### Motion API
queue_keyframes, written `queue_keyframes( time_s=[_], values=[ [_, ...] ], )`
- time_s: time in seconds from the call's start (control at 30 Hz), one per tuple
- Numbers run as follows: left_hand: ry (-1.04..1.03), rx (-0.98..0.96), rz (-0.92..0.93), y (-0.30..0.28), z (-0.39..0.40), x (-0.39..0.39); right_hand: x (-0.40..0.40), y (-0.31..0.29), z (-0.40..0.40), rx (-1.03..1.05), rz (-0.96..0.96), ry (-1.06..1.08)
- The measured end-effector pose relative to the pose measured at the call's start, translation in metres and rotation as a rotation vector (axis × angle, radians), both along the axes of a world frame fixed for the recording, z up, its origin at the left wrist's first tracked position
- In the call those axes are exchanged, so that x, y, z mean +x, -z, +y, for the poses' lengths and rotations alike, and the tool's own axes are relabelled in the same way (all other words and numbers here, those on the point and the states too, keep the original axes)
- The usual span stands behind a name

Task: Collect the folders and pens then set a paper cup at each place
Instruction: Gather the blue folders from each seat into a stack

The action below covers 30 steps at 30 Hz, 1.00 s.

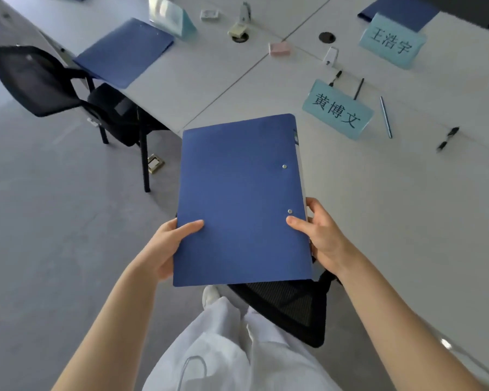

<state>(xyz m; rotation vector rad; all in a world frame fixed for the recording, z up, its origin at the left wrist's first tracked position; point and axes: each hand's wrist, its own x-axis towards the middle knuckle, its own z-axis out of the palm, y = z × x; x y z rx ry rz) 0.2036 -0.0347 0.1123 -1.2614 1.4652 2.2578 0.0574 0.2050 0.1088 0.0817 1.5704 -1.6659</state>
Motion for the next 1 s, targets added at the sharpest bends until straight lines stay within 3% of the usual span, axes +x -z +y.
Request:
queue_keyframes(
  time_s=[0.37, 0.53, 1.0],
  values=[
    [-0.189, 0.012, -0.013, 0.002, -0.075, 0.063, 0.029, -0.002, -0.099, -0.018, 0.014, -0.191],
    [-0.239, 0.024, -0.021, 0.009, -0.151, 0.100, 0.057, 0.004, -0.182, 0.035, 0.022, -0.308],
    [-0.351, -0.033, -0.020, 0.002, -0.354, 0.148, 0.095, 0.012, -0.399, 0.092, 0.016, -0.334]
  ],
)
